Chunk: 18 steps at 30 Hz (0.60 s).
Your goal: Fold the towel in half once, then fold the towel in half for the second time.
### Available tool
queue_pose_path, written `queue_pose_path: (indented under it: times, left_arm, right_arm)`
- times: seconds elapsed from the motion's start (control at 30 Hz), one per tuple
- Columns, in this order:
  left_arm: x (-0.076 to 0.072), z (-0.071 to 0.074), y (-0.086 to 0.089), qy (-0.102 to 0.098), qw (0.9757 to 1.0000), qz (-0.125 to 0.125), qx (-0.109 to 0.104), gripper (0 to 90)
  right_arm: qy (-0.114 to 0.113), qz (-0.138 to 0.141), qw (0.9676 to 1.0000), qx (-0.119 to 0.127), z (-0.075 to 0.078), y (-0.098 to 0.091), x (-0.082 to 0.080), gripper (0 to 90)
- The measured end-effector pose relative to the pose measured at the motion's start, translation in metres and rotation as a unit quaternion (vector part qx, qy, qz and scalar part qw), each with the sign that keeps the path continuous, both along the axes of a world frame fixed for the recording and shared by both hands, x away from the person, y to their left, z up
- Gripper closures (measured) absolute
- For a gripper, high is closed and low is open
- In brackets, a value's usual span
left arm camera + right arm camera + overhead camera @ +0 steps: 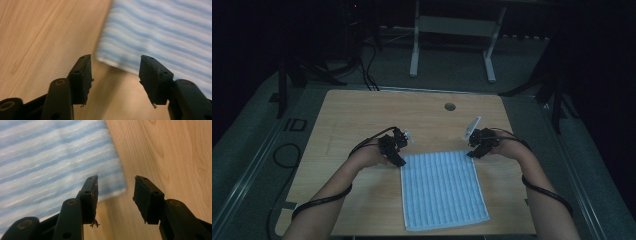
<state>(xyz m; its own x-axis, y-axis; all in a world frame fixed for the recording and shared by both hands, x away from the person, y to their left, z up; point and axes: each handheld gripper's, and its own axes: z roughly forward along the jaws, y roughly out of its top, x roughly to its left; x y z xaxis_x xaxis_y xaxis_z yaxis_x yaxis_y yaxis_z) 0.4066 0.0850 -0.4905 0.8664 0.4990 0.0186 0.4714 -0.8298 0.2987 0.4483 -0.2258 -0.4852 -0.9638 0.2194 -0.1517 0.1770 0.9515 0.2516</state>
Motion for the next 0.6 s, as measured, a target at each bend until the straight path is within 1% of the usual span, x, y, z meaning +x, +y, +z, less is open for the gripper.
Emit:
queue_pose_path:
  times: [0.07, 0.1, 0.13, 0.17, 0.2, 0.23, 0.27, 0.33, 0.37, 0.4, 0.43, 0.47, 0.5, 0.53, 0.57, 0.6]
  left_arm:
    - [0.009, -0.005, 0.001, 0.008, 0.9999, 0.010, -0.003, 40.5]
    - [0.014, -0.008, 0.002, 0.016, 0.9998, 0.013, -0.004, 40.1]
    - [0.016, -0.009, 0.002, 0.017, 0.9998, 0.013, -0.001, 40.1]
    - [0.019, -0.012, 0.002, 0.024, 0.9996, 0.015, 0.001, 40.1]
    - [0.019, -0.012, 0.002, 0.024, 0.9996, 0.015, 0.001, 40.0]
    - [0.024, -0.017, 0.000, 0.025, 0.9996, 0.014, 0.008, 40.0]
    - [0.026, -0.020, -0.001, 0.028, 0.9994, 0.013, 0.013, 40.0]
    - [0.030, -0.025, -0.004, 0.033, 0.9991, 0.015, 0.022, 40.0]
    - [0.031, -0.028, -0.006, 0.035, 0.9990, 0.009, 0.026, 40.1]
    - [0.032, -0.030, -0.008, 0.039, 0.9988, 0.007, 0.027, 40.1]
    - [0.034, -0.030, -0.009, 0.040, 0.9990, 0.005, 0.020, 40.1]
    - [0.034, -0.030, -0.010, 0.039, 0.9991, 0.002, 0.018, 40.8]
    - [0.034, -0.030, -0.012, 0.036, 0.9992, -0.004, 0.017, 42.5]
    - [0.033, -0.030, -0.014, 0.034, 0.9992, -0.010, 0.017, 43.8]
    - [0.032, -0.029, -0.015, 0.033, 0.9992, -0.017, 0.014, 45.7]
    - [0.031, -0.029, -0.016, 0.036, 0.9990, -0.025, 0.009, 51.0]
  right_arm:
    - [0.014, -0.003, 0.9999, 0.000, -0.007, 0.003, 0.007, 54.0]
    - [0.019, -0.006, 0.9998, -0.002, -0.010, 0.004, 0.009, 54.0]
    - [0.030, -0.009, 0.9995, -0.008, -0.014, 0.005, 0.012, 54.0]
    - [0.034, -0.008, 0.9993, -0.012, -0.017, 0.006, 0.014, 54.0]
    - [0.034, -0.008, 0.9993, -0.012, -0.017, 0.006, 0.014, 54.0]
    - [0.045, -0.010, 0.9988, -0.017, -0.021, 0.006, 0.016, 54.0]
    - [0.052, -0.013, 0.9980, -0.032, -0.027, 0.007, 0.020, 54.4]
    - [0.060, -0.013, 0.9974, -0.037, -0.029, 0.008, 0.022, 55.5]
    - [0.064, -0.017, 0.9971, -0.037, -0.029, 0.008, 0.022, 60.4]
    - [0.072, -0.014, 0.9966, -0.036, -0.029, 0.009, 0.022, 63.0]
    - [0.072, -0.011, 0.9966, -0.040, -0.029, 0.010, 0.021, 64.1]
    - [0.075, -0.009, 0.9963, -0.042, -0.029, 0.010, 0.021, 67.7]
    - [0.081, -0.009, 0.9957, -0.043, -0.029, 0.010, 0.021, 71.0]
    - [0.082, -0.007, 0.9957, -0.042, -0.029, 0.011, 0.021, 73.1]
    - [0.089, -0.007, 0.9952, -0.040, -0.029, 0.011, 0.021, 78.2]
    - [0.094, -0.007, 0.9947, -0.040, -0.029, 0.010, 0.021, 79.7]
